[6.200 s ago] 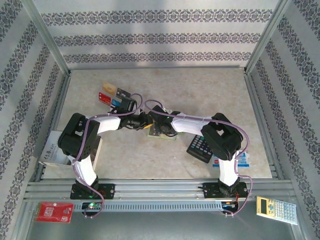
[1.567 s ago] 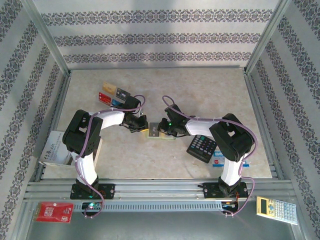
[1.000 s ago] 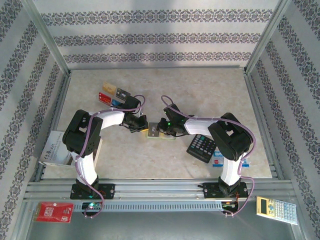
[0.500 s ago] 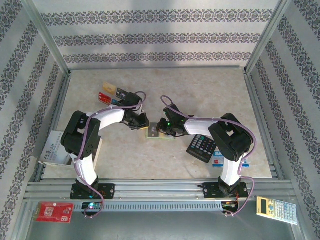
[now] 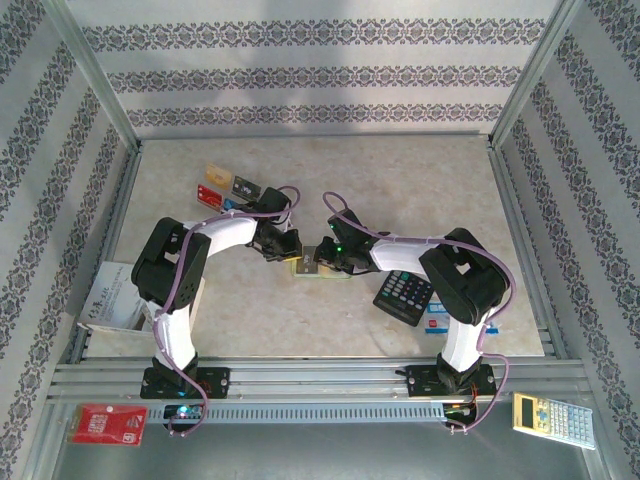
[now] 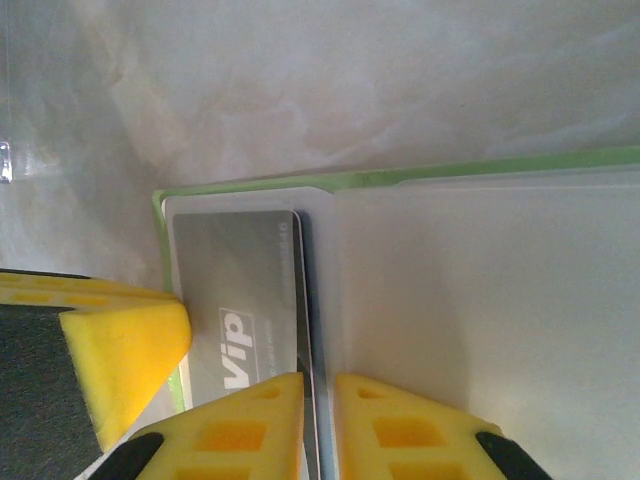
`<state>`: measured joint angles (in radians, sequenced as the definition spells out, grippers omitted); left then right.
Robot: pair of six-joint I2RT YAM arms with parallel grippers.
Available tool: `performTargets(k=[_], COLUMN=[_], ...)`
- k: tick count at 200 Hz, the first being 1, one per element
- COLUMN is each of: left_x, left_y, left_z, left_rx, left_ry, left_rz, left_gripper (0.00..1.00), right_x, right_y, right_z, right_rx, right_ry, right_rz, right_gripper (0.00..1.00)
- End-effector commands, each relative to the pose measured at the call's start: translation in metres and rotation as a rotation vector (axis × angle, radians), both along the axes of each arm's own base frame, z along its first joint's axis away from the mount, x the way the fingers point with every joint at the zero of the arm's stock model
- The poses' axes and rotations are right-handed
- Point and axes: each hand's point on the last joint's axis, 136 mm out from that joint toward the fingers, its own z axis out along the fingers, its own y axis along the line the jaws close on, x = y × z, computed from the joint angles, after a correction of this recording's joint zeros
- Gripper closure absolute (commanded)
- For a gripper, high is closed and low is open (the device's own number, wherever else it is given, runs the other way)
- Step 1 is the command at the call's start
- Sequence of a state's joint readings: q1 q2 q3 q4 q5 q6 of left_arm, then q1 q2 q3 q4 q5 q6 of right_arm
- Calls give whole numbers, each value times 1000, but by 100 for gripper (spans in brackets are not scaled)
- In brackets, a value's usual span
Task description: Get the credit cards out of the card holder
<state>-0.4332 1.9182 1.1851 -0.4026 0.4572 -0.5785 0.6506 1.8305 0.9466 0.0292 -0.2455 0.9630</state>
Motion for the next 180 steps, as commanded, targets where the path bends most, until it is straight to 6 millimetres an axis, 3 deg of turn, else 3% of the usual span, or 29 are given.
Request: performTargets(k=[1,110,180], left_x=[-10,-31,-35], left_y=[11,5,11], left_z=[-13,-47,-51], left_rx=[80,32,59], left_ry=[34,140,147], left_rz=[-5,-5,-1], left_gripper=[87,91,91], right_x=[-11,-14,-8], right_y=[-12,5,1], right_z=[-11,-18,-5], right_rx=[-55,22,39], right_ry=[33,71,21], right_rz=[0,42,20], right_gripper=[82,84,91])
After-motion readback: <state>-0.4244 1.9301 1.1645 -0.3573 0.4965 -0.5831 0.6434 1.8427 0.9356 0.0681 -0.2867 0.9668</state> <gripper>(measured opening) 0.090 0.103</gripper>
